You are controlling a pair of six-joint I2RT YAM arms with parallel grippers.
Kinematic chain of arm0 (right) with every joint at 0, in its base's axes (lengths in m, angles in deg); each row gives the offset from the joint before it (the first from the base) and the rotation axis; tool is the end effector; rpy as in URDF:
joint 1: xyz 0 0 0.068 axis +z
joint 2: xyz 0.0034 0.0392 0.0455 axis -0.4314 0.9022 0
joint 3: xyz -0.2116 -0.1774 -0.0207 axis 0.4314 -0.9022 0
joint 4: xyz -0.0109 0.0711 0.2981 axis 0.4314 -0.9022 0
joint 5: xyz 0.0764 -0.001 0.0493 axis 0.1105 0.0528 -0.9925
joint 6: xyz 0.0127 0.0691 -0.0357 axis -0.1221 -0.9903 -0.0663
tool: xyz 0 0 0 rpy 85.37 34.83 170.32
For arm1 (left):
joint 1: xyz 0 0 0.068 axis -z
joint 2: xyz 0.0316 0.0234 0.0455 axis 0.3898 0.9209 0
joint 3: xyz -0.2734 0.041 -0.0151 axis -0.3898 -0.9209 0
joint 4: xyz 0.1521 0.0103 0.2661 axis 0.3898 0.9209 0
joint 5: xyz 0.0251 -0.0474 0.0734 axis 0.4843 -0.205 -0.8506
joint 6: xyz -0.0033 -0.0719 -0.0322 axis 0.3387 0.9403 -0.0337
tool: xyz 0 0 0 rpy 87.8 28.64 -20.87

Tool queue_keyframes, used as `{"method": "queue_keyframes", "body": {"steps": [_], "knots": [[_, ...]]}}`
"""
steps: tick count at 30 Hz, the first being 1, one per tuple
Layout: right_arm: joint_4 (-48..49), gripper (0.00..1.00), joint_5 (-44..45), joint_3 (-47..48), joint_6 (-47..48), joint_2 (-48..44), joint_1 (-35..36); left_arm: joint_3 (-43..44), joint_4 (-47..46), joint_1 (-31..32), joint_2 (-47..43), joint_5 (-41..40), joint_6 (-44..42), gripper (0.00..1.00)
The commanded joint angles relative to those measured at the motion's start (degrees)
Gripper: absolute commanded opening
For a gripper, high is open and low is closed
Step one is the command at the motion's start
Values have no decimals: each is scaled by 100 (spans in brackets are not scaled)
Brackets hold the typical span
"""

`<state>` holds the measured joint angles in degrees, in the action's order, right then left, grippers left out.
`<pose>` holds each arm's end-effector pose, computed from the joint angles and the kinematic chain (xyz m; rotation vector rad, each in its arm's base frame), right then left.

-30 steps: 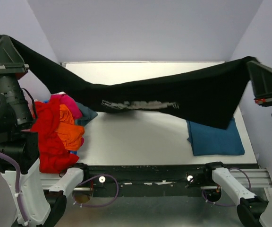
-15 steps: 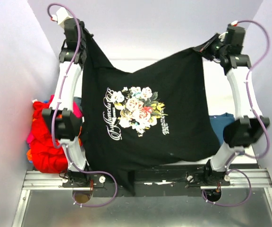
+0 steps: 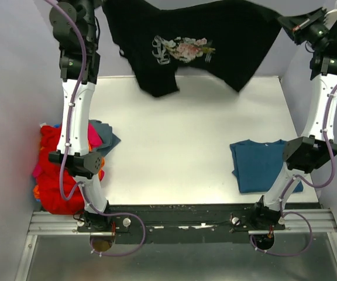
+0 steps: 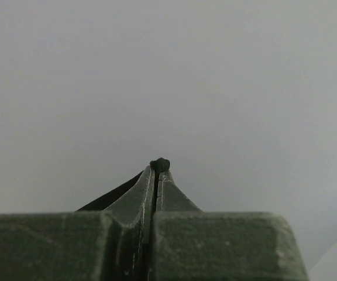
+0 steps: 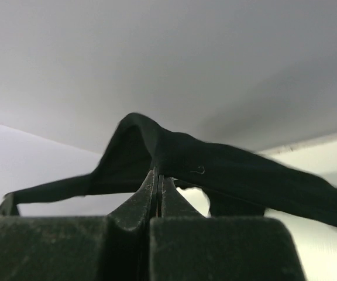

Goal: Fold and stack the t-shirts
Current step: Flatten out the tshirt

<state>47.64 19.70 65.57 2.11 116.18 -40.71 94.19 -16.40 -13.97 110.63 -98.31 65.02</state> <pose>0.4841 -0.0883 0.5448 0.4729 1.5476 1.0872 0.4222 -0.0525 0.6598 -0.4240 0.9589 -0.5965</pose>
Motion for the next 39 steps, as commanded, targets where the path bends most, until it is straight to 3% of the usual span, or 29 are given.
{"method": "queue_keyframes", "body": {"steps": [1,6,13,22,30,36,39], "knots": [[918,1,-941,-38,-824,574,66,54,-480,-71,291,-216,42,0],[1122,1,-1249,-933,-686,558,66,-1885,-760,-36,-410,-251,-125,0],[1613,1,-1144,-3885,-368,-629,22,-5174,-1333,17,-2221,-849,-266,0],[1702,1,-898,-6514,96,-2218,-13,-7486,72,105,-4347,-1394,533,0],[1413,1,-345,-8721,387,-3704,-277,-8788,1355,140,-5641,-1060,1078,0],[183,1,489,-9197,1063,-4575,-277,-9238,1796,149,-6037,-1068,1132,0],[251,1,772,-9364,1170,-4813,-268,-9194,1734,149,-5757,-1069,1088,0]]}}
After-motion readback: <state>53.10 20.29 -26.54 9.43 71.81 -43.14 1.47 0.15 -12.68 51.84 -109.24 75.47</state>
